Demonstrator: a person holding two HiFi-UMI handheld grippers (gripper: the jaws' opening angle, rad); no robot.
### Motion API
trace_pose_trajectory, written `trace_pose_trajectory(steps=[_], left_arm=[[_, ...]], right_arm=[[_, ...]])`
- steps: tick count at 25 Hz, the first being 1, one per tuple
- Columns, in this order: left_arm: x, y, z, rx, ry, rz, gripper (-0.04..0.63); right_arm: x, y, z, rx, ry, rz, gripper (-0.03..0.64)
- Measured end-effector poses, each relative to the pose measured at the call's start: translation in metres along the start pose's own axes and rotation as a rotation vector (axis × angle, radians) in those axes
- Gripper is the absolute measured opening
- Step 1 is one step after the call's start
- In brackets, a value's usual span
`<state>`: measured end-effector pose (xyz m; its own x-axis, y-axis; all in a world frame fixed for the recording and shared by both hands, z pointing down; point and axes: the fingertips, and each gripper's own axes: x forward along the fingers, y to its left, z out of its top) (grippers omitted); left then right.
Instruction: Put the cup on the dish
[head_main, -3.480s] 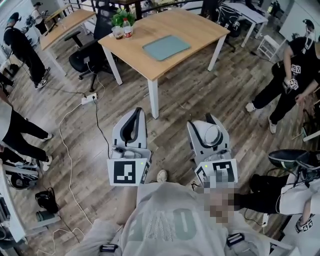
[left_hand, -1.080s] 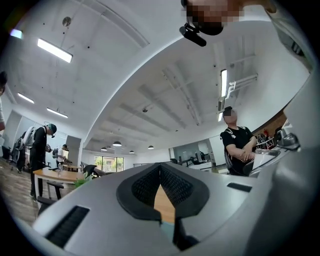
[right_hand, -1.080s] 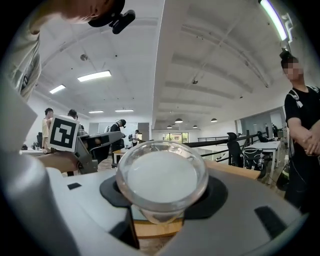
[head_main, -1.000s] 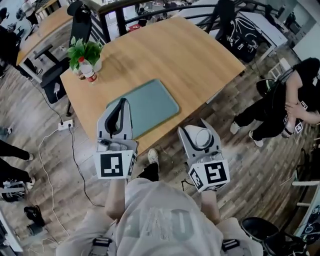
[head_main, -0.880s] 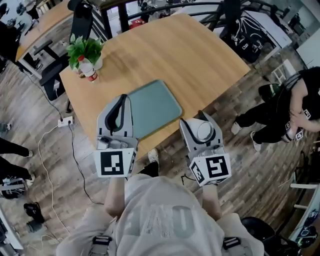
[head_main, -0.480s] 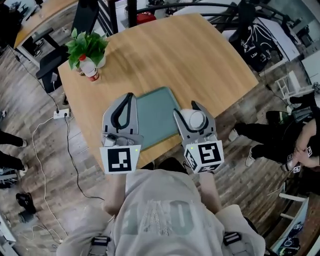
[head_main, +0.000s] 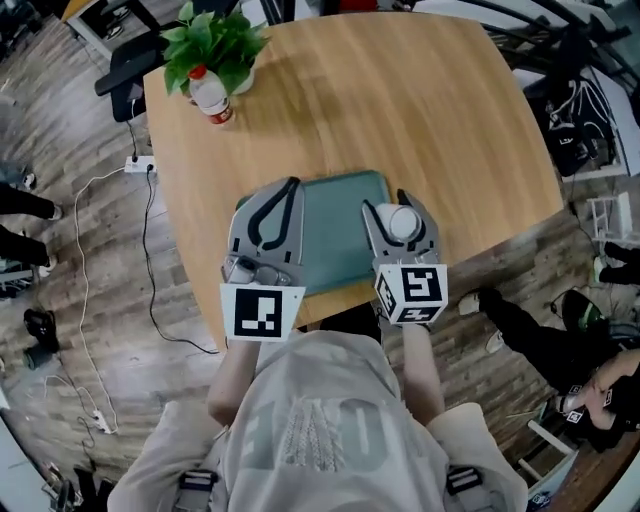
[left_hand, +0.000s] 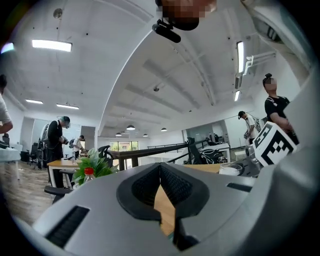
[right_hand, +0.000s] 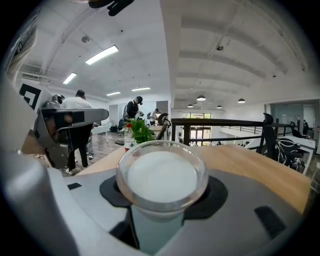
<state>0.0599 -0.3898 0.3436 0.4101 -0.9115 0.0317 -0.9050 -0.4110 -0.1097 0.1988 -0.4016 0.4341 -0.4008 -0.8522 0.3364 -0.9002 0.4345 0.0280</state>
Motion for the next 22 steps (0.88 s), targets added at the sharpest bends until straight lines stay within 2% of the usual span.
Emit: trace_pose_trajectory(steps=[6,12,15,22], left_arm=[[0.018,0.015,-0.031,0.002,0.087,0.043,0.011],[0.028,0.023,-0.046,0.009,0.149,0.074,0.011],[0.028,0.034,-0.05,0.013,0.165,0.103,0.011],[0.032,0.051,-0.062,0.015,0.182,0.135,0.011]], right_arm=[[0.061,-0.011,-0.036,-0.005,0.067,0.05,0.253],[0.093,-0.008,-0.074,0.023,0.136,0.101,0.253],[0.099,-0.002,-0.093,0.017,0.186,0.129,0.253],[0.114,0.0,-0.112,-0.012,0.255,0.117,0.253]])
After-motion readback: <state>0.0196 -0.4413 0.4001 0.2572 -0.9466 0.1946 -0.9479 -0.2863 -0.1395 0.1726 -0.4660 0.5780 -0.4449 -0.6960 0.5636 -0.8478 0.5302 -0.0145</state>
